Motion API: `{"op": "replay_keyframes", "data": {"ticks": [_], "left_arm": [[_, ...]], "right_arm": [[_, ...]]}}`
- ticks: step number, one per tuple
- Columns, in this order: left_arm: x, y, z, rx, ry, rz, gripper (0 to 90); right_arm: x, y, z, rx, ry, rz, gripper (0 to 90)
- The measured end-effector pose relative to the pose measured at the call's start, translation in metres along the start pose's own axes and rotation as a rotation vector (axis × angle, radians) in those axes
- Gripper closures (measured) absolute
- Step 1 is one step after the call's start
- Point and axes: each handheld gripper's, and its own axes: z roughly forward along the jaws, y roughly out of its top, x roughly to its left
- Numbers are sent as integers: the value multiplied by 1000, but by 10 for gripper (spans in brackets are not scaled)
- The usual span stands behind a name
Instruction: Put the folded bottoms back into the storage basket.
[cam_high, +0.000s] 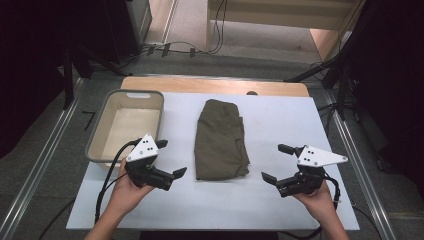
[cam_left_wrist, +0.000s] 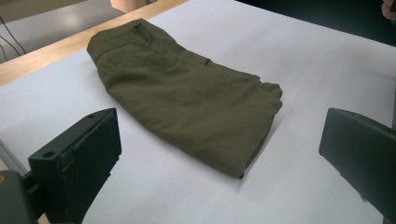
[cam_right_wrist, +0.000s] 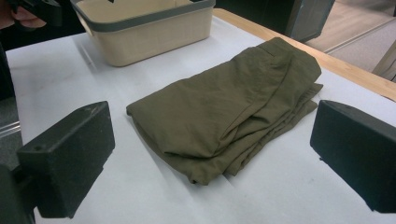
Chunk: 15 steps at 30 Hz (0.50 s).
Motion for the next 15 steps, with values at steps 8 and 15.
{"op": "replay_keyframes", "data": {"ticks": [8,15], "left_arm": [[0,-1,-2,-3,-3,-1,0],[0,-1,-2,0,-3,0,0]], "right_arm": [[0,0,-2,-8,-8,-30,0],[2,1,0,-9,-6,-40,0]]}}
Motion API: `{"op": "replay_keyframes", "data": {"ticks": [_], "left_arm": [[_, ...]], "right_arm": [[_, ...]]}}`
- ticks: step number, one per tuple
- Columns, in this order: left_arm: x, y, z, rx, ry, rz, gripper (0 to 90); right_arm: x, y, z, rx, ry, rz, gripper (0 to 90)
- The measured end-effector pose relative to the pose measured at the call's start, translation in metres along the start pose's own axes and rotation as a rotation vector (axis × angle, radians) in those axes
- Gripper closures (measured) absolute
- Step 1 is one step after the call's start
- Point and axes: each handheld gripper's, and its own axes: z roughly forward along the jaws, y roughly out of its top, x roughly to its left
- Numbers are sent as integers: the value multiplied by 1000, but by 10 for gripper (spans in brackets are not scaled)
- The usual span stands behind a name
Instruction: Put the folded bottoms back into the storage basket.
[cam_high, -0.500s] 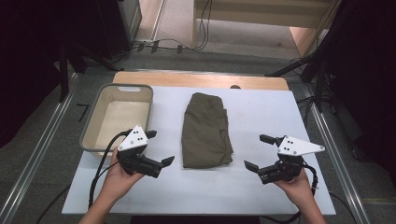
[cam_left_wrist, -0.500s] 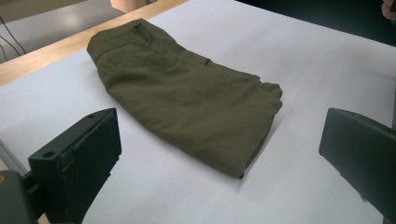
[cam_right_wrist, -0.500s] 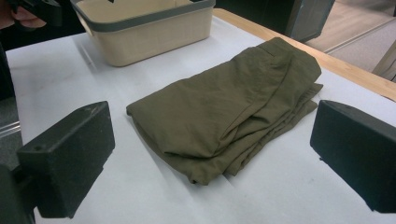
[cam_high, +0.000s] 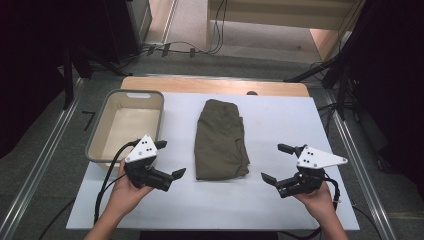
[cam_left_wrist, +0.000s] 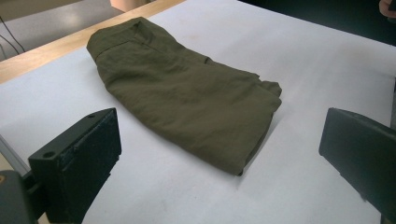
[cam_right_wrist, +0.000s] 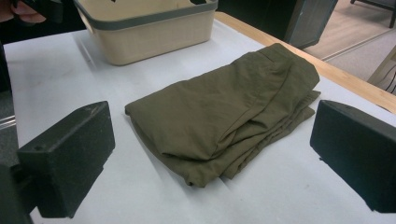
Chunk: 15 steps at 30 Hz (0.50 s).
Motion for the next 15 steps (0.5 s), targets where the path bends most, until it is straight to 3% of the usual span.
{"op": "replay_keyframes", "data": {"ticks": [9,15], "left_arm": [[0,0,0,-1,1,-1,0],[-1,0,2,4,-2,-1,0]], "right_arm": [[1,0,2,3,10,-11,0],[3,-1,10,27,18,-50,0]]}}
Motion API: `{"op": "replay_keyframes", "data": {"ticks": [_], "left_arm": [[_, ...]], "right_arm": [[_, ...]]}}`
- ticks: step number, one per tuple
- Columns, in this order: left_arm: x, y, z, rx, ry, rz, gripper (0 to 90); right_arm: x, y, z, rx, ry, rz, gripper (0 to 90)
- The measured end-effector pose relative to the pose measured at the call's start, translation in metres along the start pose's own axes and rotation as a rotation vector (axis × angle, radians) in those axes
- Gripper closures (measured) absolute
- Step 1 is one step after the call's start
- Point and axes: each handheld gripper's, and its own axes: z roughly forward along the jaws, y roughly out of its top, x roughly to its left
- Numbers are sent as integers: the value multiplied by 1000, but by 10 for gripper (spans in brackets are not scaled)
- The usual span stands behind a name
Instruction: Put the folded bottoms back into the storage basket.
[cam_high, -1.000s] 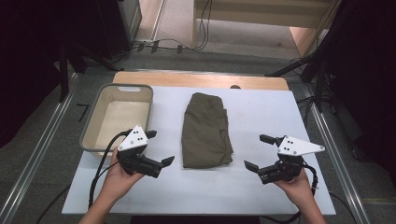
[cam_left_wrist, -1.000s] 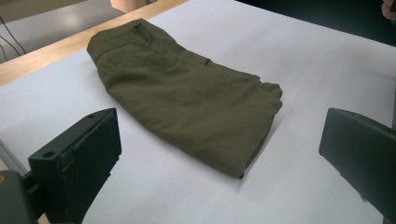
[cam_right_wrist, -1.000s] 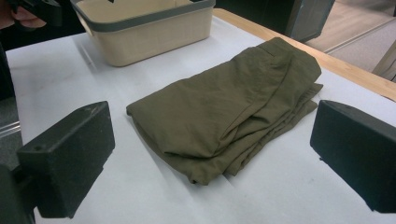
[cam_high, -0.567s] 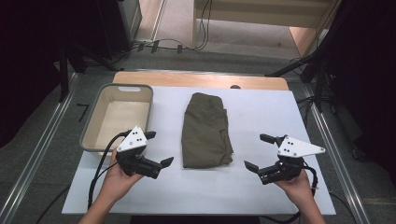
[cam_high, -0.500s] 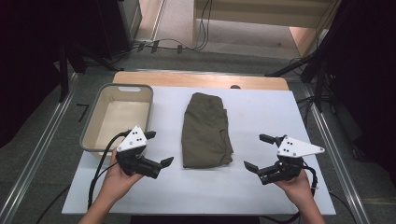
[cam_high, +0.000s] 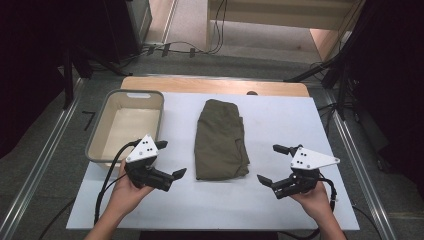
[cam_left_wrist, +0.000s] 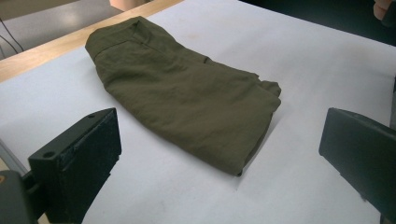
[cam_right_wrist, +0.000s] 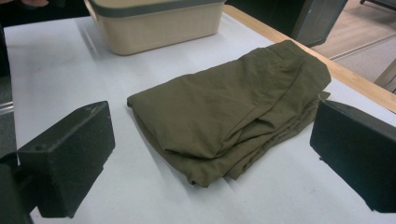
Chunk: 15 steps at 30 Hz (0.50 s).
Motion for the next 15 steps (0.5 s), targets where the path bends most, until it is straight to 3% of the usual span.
{"op": "replay_keyframes", "data": {"ticks": [10,15], "left_arm": [[1,0,0,-3,-6,-8,0],[1,0,1,-1,-9,-7,0]], "right_arm": [[1,-1,11,32,13,-29,0],[5,-2,20,66,6,-71,0]]}}
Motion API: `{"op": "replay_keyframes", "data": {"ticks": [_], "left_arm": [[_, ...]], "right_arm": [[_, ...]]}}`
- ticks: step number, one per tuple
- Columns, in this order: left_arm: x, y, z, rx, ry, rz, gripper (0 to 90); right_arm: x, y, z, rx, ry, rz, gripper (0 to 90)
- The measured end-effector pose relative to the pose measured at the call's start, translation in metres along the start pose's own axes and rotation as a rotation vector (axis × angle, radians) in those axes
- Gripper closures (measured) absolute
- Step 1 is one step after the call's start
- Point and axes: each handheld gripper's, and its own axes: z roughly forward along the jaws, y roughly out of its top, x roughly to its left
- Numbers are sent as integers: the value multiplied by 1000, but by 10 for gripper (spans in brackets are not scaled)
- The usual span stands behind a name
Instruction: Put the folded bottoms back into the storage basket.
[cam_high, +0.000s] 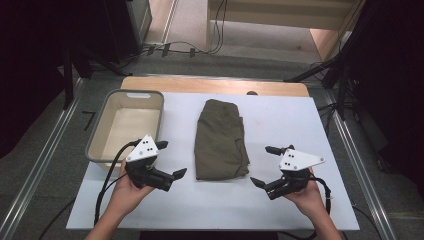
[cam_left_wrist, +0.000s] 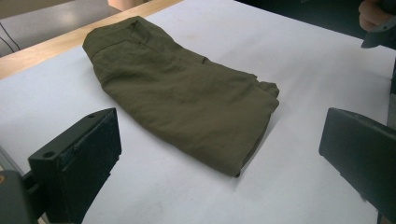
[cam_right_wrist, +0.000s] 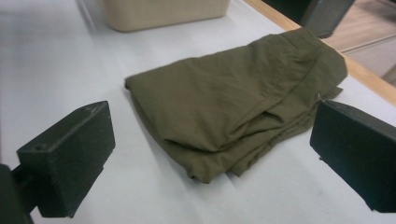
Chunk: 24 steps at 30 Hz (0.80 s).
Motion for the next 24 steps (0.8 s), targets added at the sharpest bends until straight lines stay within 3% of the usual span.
{"op": "replay_keyframes", "data": {"ticks": [2,11,20,24], "left_arm": [[0,0,0,-1,-2,2,0],[0,0,0,-2,-4,2,0],[-1,0,2,2,-14,6,0],[-1,0,2,3,-15,6,0]], "right_arm": [[3,0,3,13,-25,-23,0],[5,-2,19,55,18,-47,0],[7,-7,31,78,12,-99,0],[7,-8,39,91,31,-110,0]]}}
